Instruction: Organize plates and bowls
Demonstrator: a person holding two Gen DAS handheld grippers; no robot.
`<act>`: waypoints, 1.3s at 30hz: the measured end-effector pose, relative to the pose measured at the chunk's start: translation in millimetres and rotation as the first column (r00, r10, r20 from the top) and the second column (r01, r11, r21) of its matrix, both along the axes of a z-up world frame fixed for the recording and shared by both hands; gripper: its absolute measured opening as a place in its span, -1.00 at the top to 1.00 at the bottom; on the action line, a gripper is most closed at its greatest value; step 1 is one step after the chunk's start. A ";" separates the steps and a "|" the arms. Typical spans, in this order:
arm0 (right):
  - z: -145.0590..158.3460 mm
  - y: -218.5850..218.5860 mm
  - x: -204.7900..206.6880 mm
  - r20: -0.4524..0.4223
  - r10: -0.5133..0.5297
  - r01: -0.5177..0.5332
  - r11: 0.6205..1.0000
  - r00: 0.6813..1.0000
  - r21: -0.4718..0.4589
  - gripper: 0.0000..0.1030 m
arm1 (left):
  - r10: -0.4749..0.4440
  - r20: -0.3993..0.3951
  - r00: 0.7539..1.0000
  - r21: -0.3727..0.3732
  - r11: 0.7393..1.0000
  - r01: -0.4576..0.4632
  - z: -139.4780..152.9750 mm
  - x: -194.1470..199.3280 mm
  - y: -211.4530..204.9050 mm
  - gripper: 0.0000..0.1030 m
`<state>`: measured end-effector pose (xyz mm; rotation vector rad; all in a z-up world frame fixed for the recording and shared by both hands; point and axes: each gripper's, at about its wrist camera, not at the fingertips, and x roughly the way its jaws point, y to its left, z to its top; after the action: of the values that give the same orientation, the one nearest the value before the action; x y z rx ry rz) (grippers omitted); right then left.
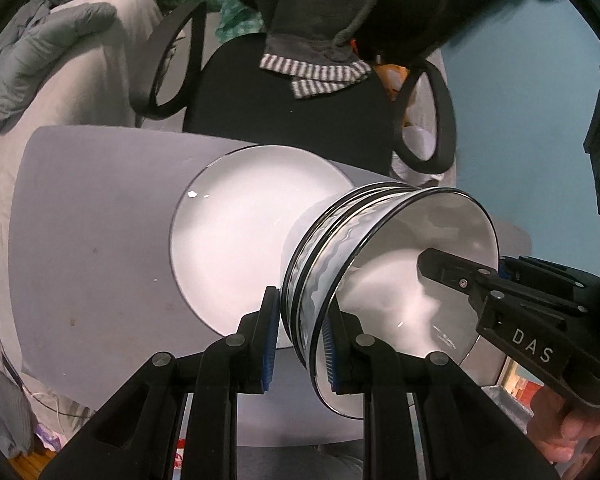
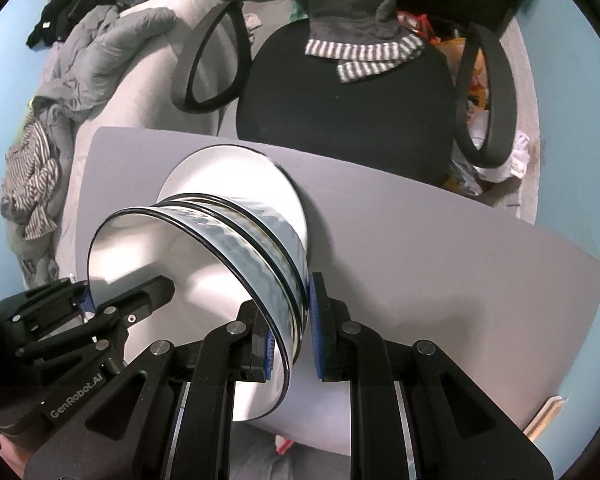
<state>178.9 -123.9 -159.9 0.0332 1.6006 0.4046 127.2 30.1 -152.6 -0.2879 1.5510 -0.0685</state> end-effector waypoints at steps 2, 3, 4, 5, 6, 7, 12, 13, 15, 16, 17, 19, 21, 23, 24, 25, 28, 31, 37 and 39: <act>-4.6 9.9 2.2 -0.008 0.006 -0.006 1.000 1.000 -0.006 0.70 | 0.006 -0.008 1.000 0.000 1.000 -0.006 -4.3 0.4 6.2 0.63; -6.1 12.6 2.7 -0.012 0.006 -0.006 1.000 1.000 -0.008 0.70 | 0.008 -0.013 1.000 -0.001 1.000 -0.008 -7.0 1.0 9.6 0.63; -9.2 16.2 4.0 -0.017 0.009 -0.009 1.000 1.000 -0.010 0.70 | 0.010 -0.018 1.000 -0.002 1.000 -0.011 -9.6 2.1 11.8 0.63; -10.8 19.0 4.8 -0.021 0.009 -0.010 1.000 1.000 -0.012 0.70 | 0.012 -0.023 1.000 -0.005 1.000 -0.012 -11.6 3.2 15.1 0.63; -14.1 22.3 6.2 -0.029 0.009 -0.010 1.000 1.000 -0.015 0.70 | 0.015 -0.029 0.999 -0.009 1.000 -0.015 -14.8 4.8 18.2 0.63; -16.8 25.1 7.1 -0.035 0.011 -0.011 1.000 0.999 -0.016 0.70 | 0.016 -0.034 0.999 -0.011 1.000 -0.016 -16.3 5.2 20.7 0.63; -27.4 36.8 10.7 -0.056 0.011 -0.012 1.000 0.998 -0.023 0.70 | 0.015 -0.058 0.998 -0.014 1.000 -0.016 -28.5 12.0 33.1 0.63; -29.3 38.9 11.6 -0.061 0.009 -0.011 1.000 0.998 -0.024 0.70 | 0.013 -0.061 0.998 -0.014 1.000 -0.014 -30.2 12.7 34.6 0.63; -32.0 41.6 12.6 -0.070 0.006 -0.008 1.000 0.998 -0.027 0.70 | 0.010 -0.073 0.997 -0.018 1.000 -0.011 -33.4 13.8 38.2 0.63; -33.1 43.0 12.6 -0.072 0.006 -0.008 1.000 0.997 -0.029 0.70 | 0.010 -0.077 0.997 -0.020 1.000 -0.012 -34.7 13.7 39.4 0.63; -34.5 44.3 12.5 -0.076 0.004 -0.006 0.999 0.997 -0.031 0.70 | 0.007 -0.082 0.997 -0.021 1.000 -0.009 -37.2 14.3 40.6 0.63; -36.9 46.9 12.6 -0.081 0.006 -0.009 0.999 0.997 -0.037 0.70 | 0.003 -0.086 0.996 -0.024 1.000 -0.005 -40.2 14.2 42.6 0.63; -40.0 48.7 12.8 -0.089 0.005 -0.009 0.999 0.996 -0.041 0.70 | 0.003 -0.092 0.996 -0.027 1.000 -0.005 -42.9 13.6 44.8 0.63; -43.4 50.2 14.2 -0.095 0.002 -0.006 0.999 0.995 -0.042 0.70 | 0.001 -0.098 0.995 -0.028 1.000 -0.004 -45.4 14.0 46.9 0.63; -44.7 51.1 14.4 -0.100 0.001 -0.005 0.999 0.995 -0.044 0.70 | 0.002 -0.103 0.995 -0.026 1.000 -0.005 -46.6 14.4 47.7 0.63; -45.9 51.7 15.1 -0.102 -0.001 -0.004 0.999 0.995 -0.045 0.70 | 0.001 -0.104 0.995 -0.023 1.000 -0.003 -46.7 14.6 47.6 0.63; -47.9 53.9 16.1 -0.102 -0.001 -0.005 0.999 0.995 -0.054 0.70 | -0.006 -0.099 0.995 -0.015 1.000 0.004 -49.0 18.8 45.8 0.63; -49.2 54.4 18.5 -0.105 -0.007 0.001 0.998 0.994 -0.055 0.70 | -0.010 -0.100 0.995 -0.016 1.000 0.009 -50.3 20.0 45.2 0.63; -48.8 57.8 20.0 -0.111 -0.011 0.005 0.998 0.994 -0.056 0.64 | 0.018 -0.110 0.994 -0.008 1.000 -0.019 -51.6 14.4 47.5 0.61; -48.0 61.0 19.2 -0.104 -0.006 0.000 0.998 0.995 -0.059 0.52 | 0.027 -0.102 0.994 -0.018 0.999 -0.029 -50.9 13.2 48.2 0.55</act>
<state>198.1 -62.9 -207.9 0.0120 1.7147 0.3586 140.4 78.3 -203.5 -0.3326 1.6480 -0.0475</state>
